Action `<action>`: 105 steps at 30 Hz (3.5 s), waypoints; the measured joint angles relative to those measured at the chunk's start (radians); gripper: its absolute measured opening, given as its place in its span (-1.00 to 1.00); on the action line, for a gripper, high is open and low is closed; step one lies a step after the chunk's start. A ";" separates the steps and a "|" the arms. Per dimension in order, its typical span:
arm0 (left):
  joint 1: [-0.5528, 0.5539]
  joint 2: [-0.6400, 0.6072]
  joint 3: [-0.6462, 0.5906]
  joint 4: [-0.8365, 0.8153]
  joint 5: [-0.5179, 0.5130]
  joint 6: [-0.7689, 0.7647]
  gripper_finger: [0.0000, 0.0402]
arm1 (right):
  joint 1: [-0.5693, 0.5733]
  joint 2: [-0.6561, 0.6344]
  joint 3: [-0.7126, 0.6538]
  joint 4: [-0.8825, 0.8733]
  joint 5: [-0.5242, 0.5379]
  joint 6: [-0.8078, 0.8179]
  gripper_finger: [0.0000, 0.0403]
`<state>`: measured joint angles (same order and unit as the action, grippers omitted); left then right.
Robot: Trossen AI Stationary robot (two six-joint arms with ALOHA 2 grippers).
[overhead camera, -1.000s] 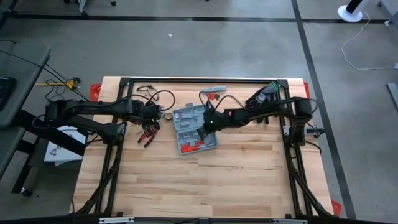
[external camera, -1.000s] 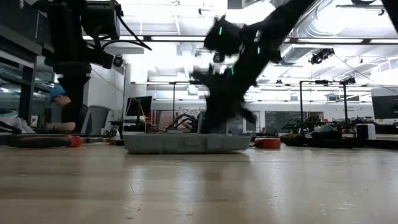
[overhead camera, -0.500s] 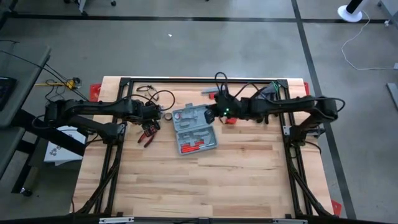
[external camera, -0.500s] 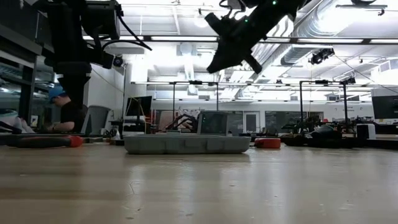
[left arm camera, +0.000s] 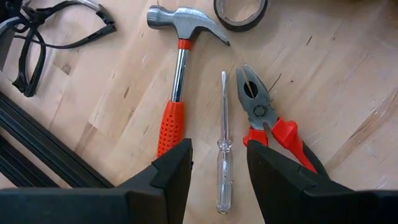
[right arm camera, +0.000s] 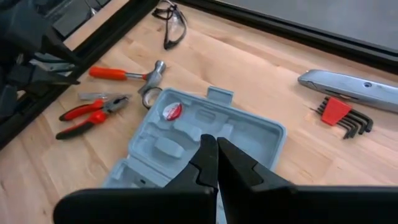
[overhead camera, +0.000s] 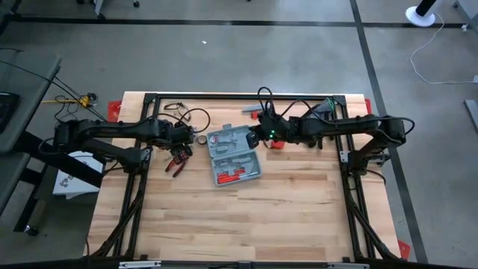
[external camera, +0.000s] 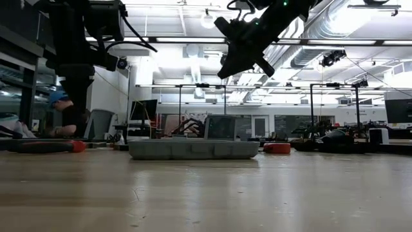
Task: Prefit tool cases
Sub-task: Remove the orange nut driver from the gray prefit tool case
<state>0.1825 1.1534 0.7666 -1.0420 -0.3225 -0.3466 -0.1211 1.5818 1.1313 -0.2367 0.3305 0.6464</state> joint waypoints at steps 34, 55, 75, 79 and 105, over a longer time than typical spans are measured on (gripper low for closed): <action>0.000 0.000 0.000 0.000 0.002 0.000 -0.27 | -0.031 0.000 0.000 -0.008 0.007 0.000 -1.00; 0.000 0.000 0.000 0.000 0.002 0.000 -0.27 | 0.032 0.002 0.000 -0.125 -0.078 0.007 -1.00; 0.000 0.000 0.000 0.422 0.071 -0.013 -0.27 | 0.170 0.002 0.000 -0.175 -0.079 0.080 -1.00; 0.000 0.000 0.000 0.497 0.105 -0.045 -0.27 | 0.191 0.014 -0.001 -0.201 -0.069 0.087 -1.00; -0.002 0.000 0.000 0.758 0.109 -0.150 -0.27 | 0.253 0.258 -0.001 -0.113 -0.289 0.155 -1.00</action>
<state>0.1810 1.1538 0.7670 -0.2839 -0.2140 -0.4965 0.1318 1.8397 1.1301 -0.3501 0.0418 0.8019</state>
